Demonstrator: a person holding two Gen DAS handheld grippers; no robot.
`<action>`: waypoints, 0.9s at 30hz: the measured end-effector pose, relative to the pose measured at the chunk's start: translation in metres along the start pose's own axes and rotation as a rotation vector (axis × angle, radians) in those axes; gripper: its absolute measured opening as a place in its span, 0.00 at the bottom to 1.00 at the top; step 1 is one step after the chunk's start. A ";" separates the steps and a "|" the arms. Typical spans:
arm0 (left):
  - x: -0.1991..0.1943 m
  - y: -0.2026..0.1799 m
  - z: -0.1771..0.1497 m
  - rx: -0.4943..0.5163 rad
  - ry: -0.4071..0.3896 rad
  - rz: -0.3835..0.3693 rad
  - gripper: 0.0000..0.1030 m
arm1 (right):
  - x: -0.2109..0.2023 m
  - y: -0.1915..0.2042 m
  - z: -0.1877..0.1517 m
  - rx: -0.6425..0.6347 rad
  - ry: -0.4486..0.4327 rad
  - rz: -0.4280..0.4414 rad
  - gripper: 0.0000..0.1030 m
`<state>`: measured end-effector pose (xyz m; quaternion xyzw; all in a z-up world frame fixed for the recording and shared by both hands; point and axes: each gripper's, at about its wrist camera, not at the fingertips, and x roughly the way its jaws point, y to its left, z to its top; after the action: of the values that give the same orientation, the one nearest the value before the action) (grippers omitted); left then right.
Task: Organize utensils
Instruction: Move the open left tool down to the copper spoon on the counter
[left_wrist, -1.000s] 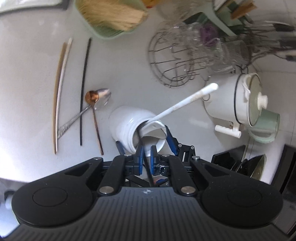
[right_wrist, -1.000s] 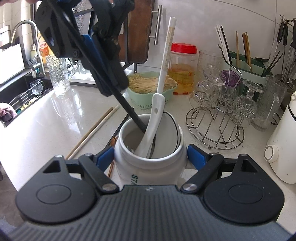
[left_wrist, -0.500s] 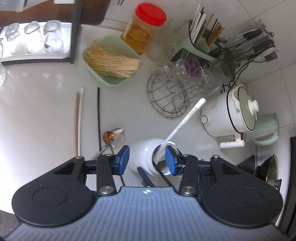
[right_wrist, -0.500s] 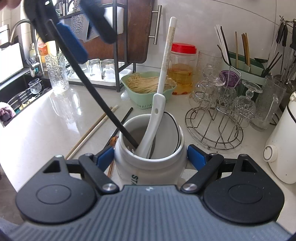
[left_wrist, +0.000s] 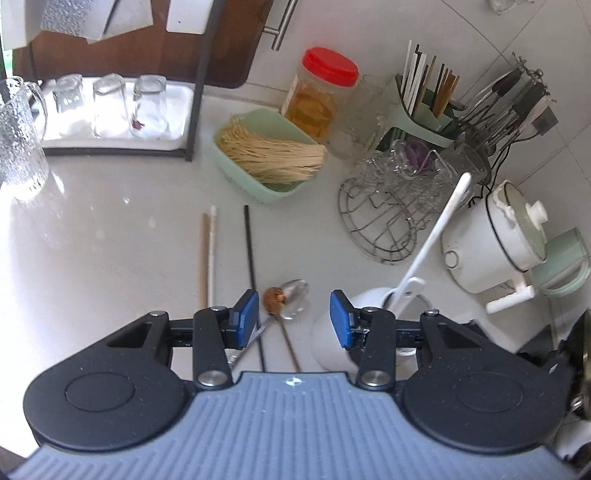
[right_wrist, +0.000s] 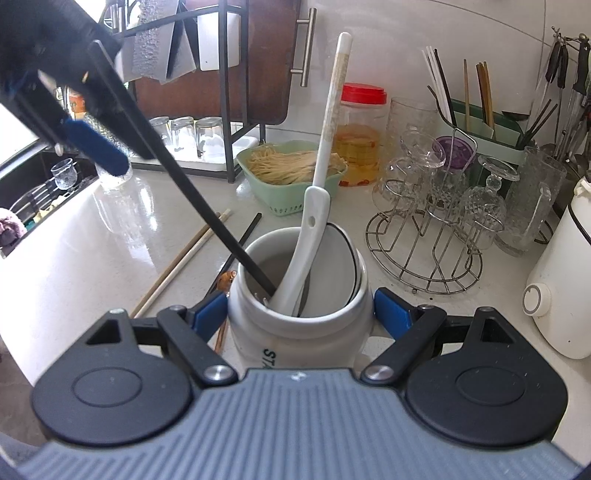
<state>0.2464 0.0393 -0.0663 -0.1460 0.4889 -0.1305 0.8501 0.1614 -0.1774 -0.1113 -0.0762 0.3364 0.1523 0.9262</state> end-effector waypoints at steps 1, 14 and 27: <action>0.001 0.003 -0.005 0.005 -0.011 0.001 0.47 | 0.000 0.000 0.000 0.000 0.003 0.000 0.86; 0.026 0.040 -0.040 -0.081 -0.035 -0.033 0.51 | -0.002 0.003 0.000 -0.018 0.002 -0.011 0.85; 0.077 0.044 -0.051 -0.081 0.045 -0.045 0.51 | -0.003 0.005 0.002 0.001 0.016 -0.040 0.85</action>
<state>0.2435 0.0455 -0.1684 -0.1881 0.5095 -0.1328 0.8291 0.1590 -0.1729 -0.1083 -0.0835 0.3421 0.1331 0.9264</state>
